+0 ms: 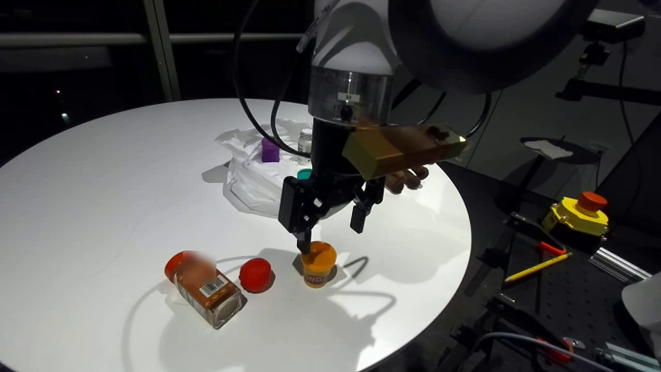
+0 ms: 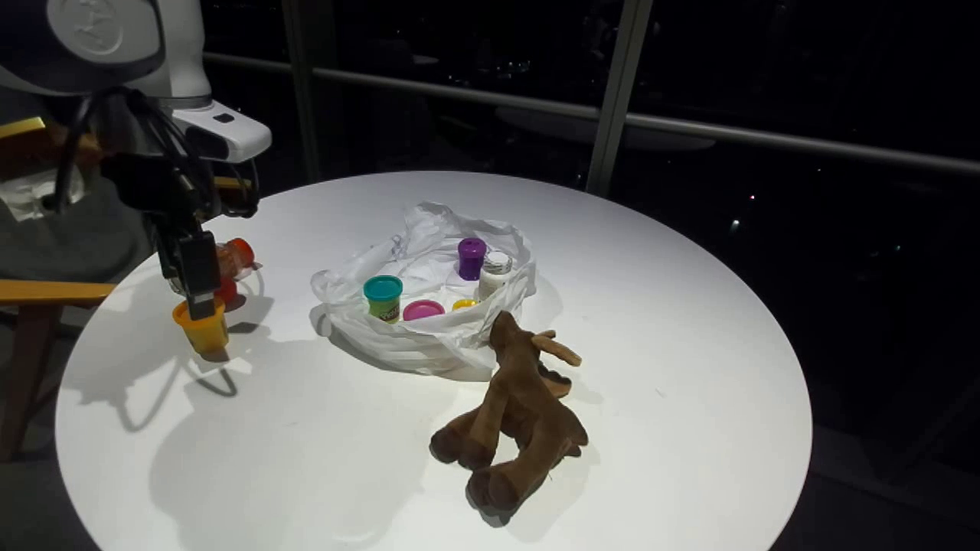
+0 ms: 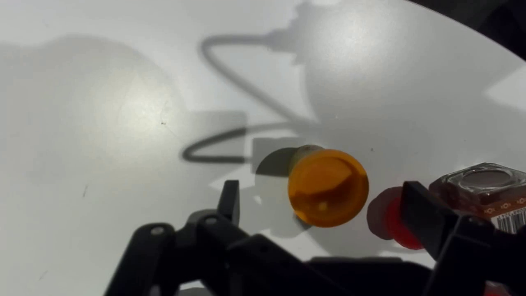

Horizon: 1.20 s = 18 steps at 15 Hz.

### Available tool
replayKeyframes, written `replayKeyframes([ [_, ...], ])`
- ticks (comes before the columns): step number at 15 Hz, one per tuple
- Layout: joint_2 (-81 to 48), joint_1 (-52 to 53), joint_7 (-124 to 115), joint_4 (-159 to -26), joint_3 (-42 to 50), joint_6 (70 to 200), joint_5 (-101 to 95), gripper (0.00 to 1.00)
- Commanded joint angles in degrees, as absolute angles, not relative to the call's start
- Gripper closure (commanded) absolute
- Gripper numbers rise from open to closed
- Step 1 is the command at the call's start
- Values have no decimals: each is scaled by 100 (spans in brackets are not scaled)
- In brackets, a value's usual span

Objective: Put all the objects on the table into the plastic bag

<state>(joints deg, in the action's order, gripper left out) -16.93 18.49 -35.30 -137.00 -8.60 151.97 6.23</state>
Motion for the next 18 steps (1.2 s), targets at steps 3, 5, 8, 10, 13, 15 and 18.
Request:
replayKeyframes([
  [3, -1865, 1712, -2751, -13797, -1118, 15688, 1076, 0],
  [5, -1954, 1742, -2637, -13793, -1131, 15804, 1099, 0],
  [8, -2119, 1844, -2660, -13764, -1039, 16011, 972, 0],
  [10, -2230, 1887, -2696, -13736, -977, 16168, 933, 0],
  [13, -2343, 1932, -2712, -13720, -907, 16410, 920, 26],
  [15, -2390, 1966, -2729, -13719, -852, 16493, 900, 32],
  [18, -2339, 2007, -2761, -13766, -770, 16454, 872, 59],
])
